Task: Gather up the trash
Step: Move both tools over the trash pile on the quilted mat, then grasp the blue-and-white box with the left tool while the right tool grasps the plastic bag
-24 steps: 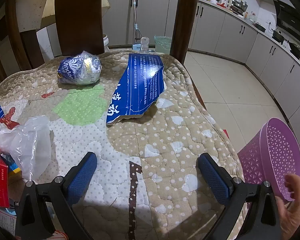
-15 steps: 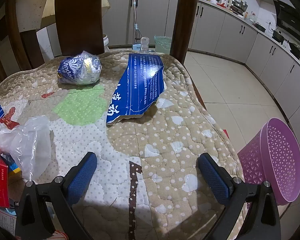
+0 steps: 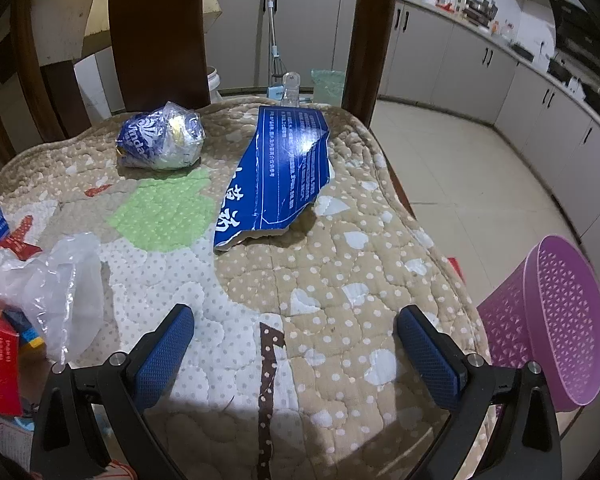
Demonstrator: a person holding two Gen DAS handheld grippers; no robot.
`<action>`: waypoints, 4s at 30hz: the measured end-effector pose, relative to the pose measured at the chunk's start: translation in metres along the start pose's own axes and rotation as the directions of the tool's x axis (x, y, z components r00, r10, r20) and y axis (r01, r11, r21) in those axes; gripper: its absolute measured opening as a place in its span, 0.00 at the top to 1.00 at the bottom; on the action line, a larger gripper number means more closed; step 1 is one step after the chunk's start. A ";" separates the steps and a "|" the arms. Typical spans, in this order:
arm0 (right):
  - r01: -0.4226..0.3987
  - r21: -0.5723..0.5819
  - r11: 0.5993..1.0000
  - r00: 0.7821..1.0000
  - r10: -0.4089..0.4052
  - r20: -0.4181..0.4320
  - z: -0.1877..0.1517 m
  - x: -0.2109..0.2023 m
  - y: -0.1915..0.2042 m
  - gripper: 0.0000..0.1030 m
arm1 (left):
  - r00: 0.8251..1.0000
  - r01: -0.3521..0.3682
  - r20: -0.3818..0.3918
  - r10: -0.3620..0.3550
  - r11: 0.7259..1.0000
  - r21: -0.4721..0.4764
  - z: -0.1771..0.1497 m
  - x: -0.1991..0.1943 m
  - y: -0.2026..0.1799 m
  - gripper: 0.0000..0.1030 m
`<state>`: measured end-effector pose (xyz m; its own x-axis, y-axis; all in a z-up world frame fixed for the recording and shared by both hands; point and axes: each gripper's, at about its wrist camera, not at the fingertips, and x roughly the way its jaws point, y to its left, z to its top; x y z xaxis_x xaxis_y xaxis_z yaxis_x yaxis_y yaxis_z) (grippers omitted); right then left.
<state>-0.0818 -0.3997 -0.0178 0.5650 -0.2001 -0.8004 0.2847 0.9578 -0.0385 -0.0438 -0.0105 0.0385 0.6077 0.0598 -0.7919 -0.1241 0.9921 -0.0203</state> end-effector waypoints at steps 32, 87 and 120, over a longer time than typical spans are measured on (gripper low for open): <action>-0.212 -0.023 0.977 0.958 0.212 0.190 -0.082 -0.218 0.034 0.05 | 0.968 0.026 0.241 -0.066 0.986 0.167 -0.039 -0.239 -0.024 0.00; -0.214 -0.028 0.976 0.946 0.215 0.241 -0.098 -0.239 0.036 0.05 | 0.978 0.053 0.187 -0.095 0.974 0.220 -0.055 -0.242 -0.043 0.00; -0.460 0.060 0.886 0.887 0.454 0.088 -0.050 -0.152 0.028 0.07 | 0.933 0.332 -0.200 -0.300 0.931 0.153 0.025 -0.052 -0.074 0.00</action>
<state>-0.1988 -0.3318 0.0728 0.6982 0.2394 -0.6747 0.0387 0.9285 0.3694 -0.0465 -0.0844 0.0967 0.4469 -0.2641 -0.8547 0.2062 0.9601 -0.1888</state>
